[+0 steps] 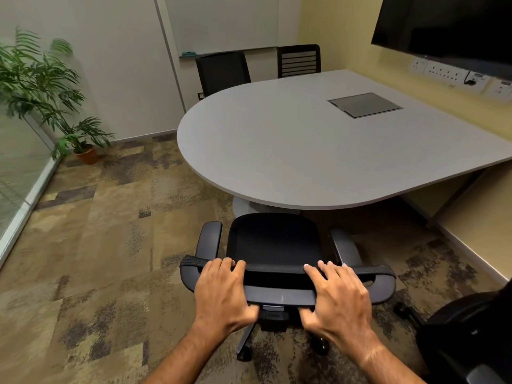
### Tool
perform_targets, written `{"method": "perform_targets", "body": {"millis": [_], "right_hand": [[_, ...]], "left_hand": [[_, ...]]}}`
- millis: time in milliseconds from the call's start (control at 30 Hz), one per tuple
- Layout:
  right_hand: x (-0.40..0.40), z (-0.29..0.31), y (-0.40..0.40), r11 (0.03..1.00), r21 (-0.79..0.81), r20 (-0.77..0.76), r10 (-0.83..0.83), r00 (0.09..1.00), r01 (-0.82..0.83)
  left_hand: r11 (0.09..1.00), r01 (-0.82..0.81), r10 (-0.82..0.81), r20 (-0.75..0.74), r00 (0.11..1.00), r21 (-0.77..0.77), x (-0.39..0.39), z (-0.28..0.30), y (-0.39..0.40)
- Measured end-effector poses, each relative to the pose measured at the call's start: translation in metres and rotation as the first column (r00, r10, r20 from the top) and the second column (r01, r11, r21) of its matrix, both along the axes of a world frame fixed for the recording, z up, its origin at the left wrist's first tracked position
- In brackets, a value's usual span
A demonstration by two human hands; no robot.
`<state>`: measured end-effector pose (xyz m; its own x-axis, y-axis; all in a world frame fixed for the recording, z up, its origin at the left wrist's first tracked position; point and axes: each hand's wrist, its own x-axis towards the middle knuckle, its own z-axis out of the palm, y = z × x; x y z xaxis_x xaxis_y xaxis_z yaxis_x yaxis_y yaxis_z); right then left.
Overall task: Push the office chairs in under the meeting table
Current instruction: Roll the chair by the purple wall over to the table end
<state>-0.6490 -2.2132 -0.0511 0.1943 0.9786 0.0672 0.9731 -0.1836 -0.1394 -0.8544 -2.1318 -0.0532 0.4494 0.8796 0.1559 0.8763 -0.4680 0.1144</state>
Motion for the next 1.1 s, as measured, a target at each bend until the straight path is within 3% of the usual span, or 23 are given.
{"method": "perform_targets", "body": {"millis": [1100], "right_hand": [[-0.003,0.002,0.120,0.999,0.007,0.056,-0.049,0.997,0.048]], "left_hand": [[1.000,-0.020,0.020,-0.086,0.996,0.004,0.007,0.005,0.131]]}}
